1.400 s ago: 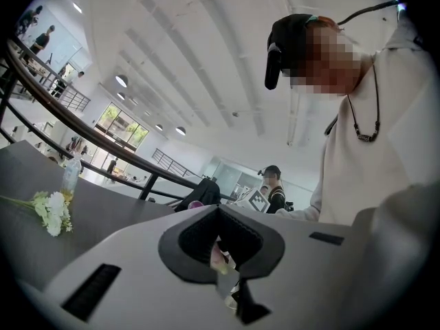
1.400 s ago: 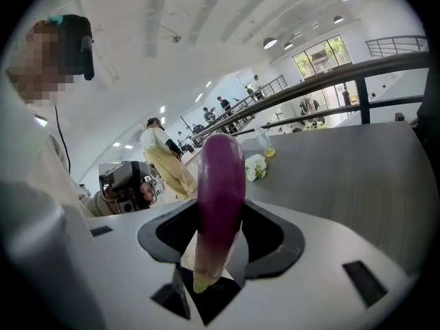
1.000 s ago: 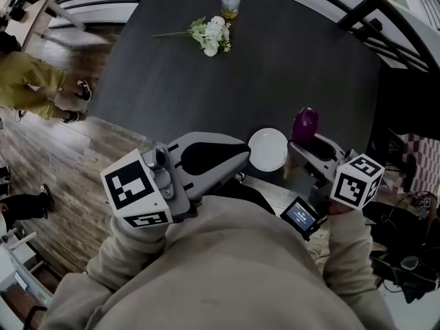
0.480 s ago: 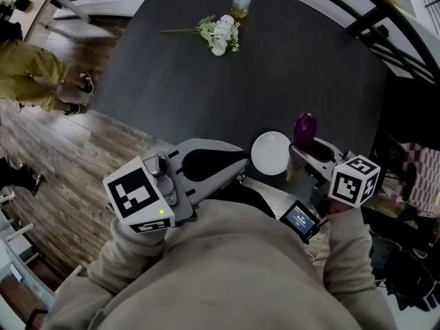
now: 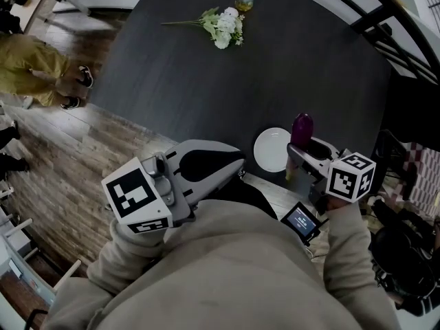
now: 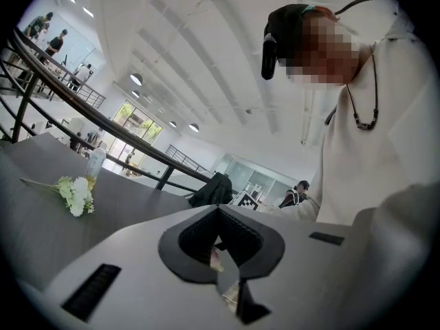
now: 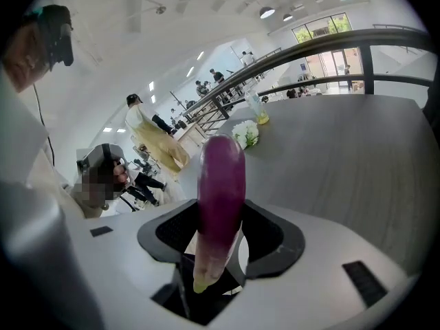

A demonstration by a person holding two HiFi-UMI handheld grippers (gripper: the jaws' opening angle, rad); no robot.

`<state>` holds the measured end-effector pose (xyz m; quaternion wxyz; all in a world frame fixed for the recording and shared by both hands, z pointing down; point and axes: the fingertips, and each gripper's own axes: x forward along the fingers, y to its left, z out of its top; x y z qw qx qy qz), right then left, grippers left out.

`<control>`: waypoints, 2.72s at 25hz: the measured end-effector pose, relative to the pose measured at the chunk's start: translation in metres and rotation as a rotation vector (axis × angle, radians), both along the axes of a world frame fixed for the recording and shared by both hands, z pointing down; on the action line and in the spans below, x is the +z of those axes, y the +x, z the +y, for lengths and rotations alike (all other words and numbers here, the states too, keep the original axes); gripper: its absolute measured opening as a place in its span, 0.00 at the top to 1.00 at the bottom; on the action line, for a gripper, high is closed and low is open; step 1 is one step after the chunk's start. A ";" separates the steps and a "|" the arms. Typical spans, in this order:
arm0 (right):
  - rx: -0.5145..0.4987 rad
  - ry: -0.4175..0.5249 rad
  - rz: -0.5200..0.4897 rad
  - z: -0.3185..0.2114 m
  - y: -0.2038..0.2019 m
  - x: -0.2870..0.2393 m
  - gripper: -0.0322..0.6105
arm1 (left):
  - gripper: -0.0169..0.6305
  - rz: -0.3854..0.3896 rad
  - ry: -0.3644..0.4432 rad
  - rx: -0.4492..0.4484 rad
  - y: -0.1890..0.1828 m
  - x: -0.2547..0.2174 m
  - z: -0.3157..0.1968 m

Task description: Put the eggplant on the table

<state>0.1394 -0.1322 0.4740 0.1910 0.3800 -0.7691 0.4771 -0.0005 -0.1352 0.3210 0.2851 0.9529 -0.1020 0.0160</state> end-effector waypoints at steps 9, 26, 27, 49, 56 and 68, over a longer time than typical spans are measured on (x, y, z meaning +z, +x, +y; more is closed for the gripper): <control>-0.017 -0.045 0.017 0.001 -0.003 0.023 0.62 | 0.97 -0.037 -0.014 0.003 -0.005 0.017 0.006; -0.066 -0.204 0.091 0.016 -0.007 0.111 0.62 | 0.97 -0.025 -0.069 -0.049 -0.023 0.030 0.002; -0.070 -0.218 0.102 0.017 -0.007 0.118 0.62 | 0.97 -0.025 -0.074 -0.050 -0.024 0.032 0.001; -0.087 -0.374 0.173 0.033 0.007 0.194 0.62 | 0.97 -0.065 -0.095 -0.070 -0.030 0.045 0.004; -0.103 -0.348 0.231 0.031 0.010 0.195 0.62 | 0.97 -0.066 -0.095 -0.081 -0.030 0.046 0.005; -0.128 -0.306 0.300 0.032 0.019 0.196 0.56 | 0.97 -0.071 -0.096 -0.071 -0.019 0.049 0.010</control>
